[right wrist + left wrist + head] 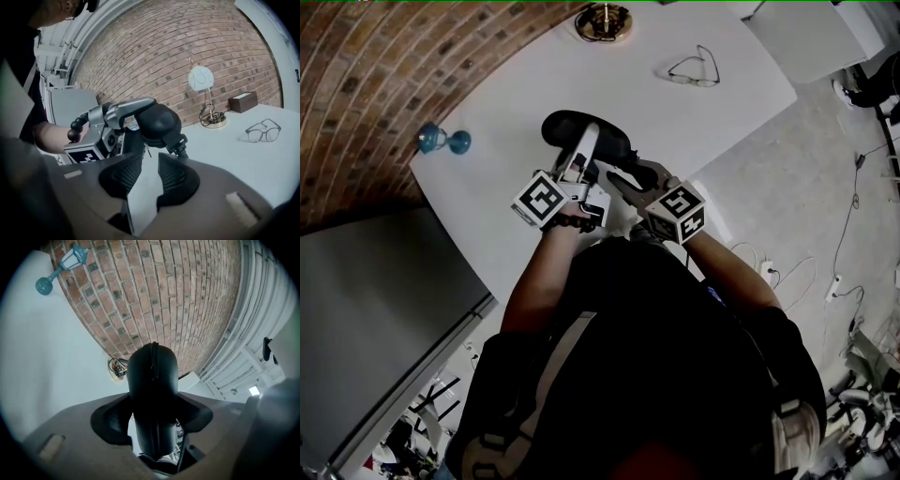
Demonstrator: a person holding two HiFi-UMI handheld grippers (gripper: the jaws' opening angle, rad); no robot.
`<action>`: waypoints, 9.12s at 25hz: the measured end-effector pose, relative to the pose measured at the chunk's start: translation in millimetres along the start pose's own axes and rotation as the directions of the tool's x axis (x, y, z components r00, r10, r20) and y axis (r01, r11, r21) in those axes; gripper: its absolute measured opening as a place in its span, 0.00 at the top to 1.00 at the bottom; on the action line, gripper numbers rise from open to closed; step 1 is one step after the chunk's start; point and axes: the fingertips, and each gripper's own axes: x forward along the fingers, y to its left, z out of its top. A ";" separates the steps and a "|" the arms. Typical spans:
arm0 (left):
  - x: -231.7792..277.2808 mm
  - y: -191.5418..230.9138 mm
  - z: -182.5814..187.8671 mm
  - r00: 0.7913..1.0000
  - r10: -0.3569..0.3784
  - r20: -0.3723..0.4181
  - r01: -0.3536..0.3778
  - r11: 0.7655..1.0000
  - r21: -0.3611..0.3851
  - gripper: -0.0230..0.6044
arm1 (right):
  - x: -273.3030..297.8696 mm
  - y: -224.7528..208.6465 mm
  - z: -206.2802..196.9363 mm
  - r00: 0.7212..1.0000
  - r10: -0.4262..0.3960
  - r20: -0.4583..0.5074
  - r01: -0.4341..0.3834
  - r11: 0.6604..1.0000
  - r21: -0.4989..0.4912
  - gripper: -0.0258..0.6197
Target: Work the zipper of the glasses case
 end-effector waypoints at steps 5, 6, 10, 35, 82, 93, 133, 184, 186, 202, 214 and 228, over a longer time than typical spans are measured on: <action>-1.2 2.6 0.3 1.000 0.003 -0.002 -0.003 0.999 0.034 0.53 | 2.2 1.1 -1.1 1.000 0.001 -0.008 -0.001 1.000 0.005 0.87; -1.7 2.9 0.1 1.000 0.005 -0.002 -0.005 0.999 0.037 0.53 | 2.1 1.5 -1.3 1.000 0.004 -0.009 -0.004 1.000 0.008 0.87; -4.6 8.9 0.8 1.000 0.026 -0.006 -0.025 0.999 0.042 0.53 | 2.8 6.0 -2.7 0.999 0.025 -0.019 -0.025 1.000 0.008 0.90; -15.8 26.8 -7.0 0.995 0.032 -0.096 -0.024 0.996 0.085 0.53 | -1.2 12.2 -20.8 0.990 -0.011 -0.140 -0.012 0.987 -0.161 0.95; -5.9 68.6 -66.6 0.941 0.033 -0.336 -0.050 0.998 -0.044 0.50 | -9.5 31.6 -51.7 0.956 0.028 -0.292 -0.174 0.855 -0.489 0.95; -6.3 41.6 -32.2 0.985 -0.097 -0.145 0.056 0.963 -0.264 0.55 | -13.4 -1.7 -18.6 0.987 -0.057 -0.148 0.004 0.942 -0.335 0.95; -8.7 20.8 -24.8 0.975 -0.169 -0.142 0.152 0.981 -0.124 0.53 | -4.6 -0.7 -19.6 0.970 -0.129 -0.204 0.012 0.870 -0.494 0.95; -12.3 29.5 -30.6 0.976 -0.111 -0.190 0.077 0.981 -0.177 0.56 | -15.1 -3.9 -13.6 0.983 -0.098 -0.155 0.018 0.892 -0.452 0.95; -13.5 29.9 -29.5 0.975 -0.114 -0.190 0.079 0.980 -0.181 0.56 | -16.5 -7.5 -13.7 0.982 -0.108 -0.153 0.027 0.890 -0.455 0.95; -12.0 30.8 -27.3 0.977 -0.115 -0.179 0.068 0.966 -0.248 0.56 | -17.7 -33.4 0.8 0.977 -0.210 -0.044 0.181 0.915 -0.361 0.93; -16.6 15.8 -18.9 0.948 -0.228 -0.222 0.150 0.935 -0.320 0.56 | -22.8 -20.2 28.3 0.990 -0.122 0.076 0.142 0.922 -0.361 0.93; -30.6 1.6 -26.6 0.812 -0.335 -0.477 0.210 0.931 -0.297 0.56 | -23.6 17.2 39.7 0.999 -0.044 0.027 0.052 0.813 -0.580 0.94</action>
